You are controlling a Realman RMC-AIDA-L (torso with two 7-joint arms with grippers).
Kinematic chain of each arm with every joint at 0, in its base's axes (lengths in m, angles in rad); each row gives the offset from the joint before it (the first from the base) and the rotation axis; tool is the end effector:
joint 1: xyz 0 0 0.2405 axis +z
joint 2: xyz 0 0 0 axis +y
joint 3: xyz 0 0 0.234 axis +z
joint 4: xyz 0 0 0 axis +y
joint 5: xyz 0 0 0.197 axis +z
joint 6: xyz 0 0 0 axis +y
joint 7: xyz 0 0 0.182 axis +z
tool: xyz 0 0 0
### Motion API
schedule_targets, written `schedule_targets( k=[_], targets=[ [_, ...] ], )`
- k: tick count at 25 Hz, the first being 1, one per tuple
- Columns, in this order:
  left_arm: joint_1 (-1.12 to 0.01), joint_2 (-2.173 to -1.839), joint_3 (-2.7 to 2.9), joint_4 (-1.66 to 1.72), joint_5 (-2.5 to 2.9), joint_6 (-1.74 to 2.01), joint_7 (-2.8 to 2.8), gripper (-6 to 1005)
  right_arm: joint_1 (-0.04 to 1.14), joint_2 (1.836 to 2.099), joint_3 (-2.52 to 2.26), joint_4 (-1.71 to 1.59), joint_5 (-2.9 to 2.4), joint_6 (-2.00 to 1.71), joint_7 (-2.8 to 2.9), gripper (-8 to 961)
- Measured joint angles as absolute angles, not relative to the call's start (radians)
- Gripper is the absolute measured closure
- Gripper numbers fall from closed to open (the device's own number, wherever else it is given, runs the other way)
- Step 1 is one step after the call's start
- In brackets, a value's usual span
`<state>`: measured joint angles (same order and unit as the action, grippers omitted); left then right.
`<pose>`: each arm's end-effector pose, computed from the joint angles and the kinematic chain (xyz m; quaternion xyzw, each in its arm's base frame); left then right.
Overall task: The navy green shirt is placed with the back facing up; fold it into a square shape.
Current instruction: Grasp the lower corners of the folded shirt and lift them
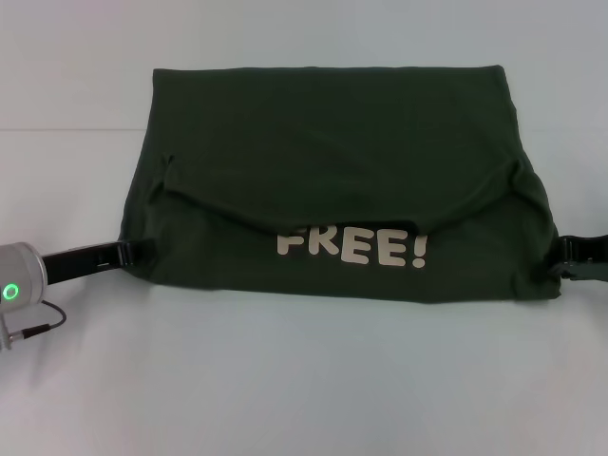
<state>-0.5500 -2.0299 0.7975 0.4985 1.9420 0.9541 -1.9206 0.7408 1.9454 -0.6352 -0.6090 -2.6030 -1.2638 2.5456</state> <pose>-0.3028 0.3806 -0.0201 -0.7747 -0.5314 -0.1888 0.2860 0.2945 0.3841 0.0154 -0.7303 0.6475 0.0278 0.2159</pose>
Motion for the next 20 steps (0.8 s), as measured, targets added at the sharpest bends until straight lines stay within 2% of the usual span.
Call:
schedule_targets(
  k=[5,10,17,20],
  targets=[
    [-0.551,-2.029,0.799,0.498,1.942,0.954,-1.922,1001,0.74,1.945,-0.635,-0.609,-2.603,-1.264,2.539,912],
    [-0.549,-2.013,0.801,0.498,1.942,1.011,-1.942,1001,0.734,1.939,-0.634,-0.609,-2.603,-1.286,2.507,918],
    [-0.524,-1.953,0.788,0.515,1.966,1.228,-2.035,1000,0.706,1.915,-0.632,-0.611,-2.597,-1.452,2.389,909],
    [-0.5,-1.948,0.787,0.563,2.009,1.31,-2.096,1000,0.685,1.909,-0.635,-0.611,-2.599,-1.523,2.343,906]
  ],
)
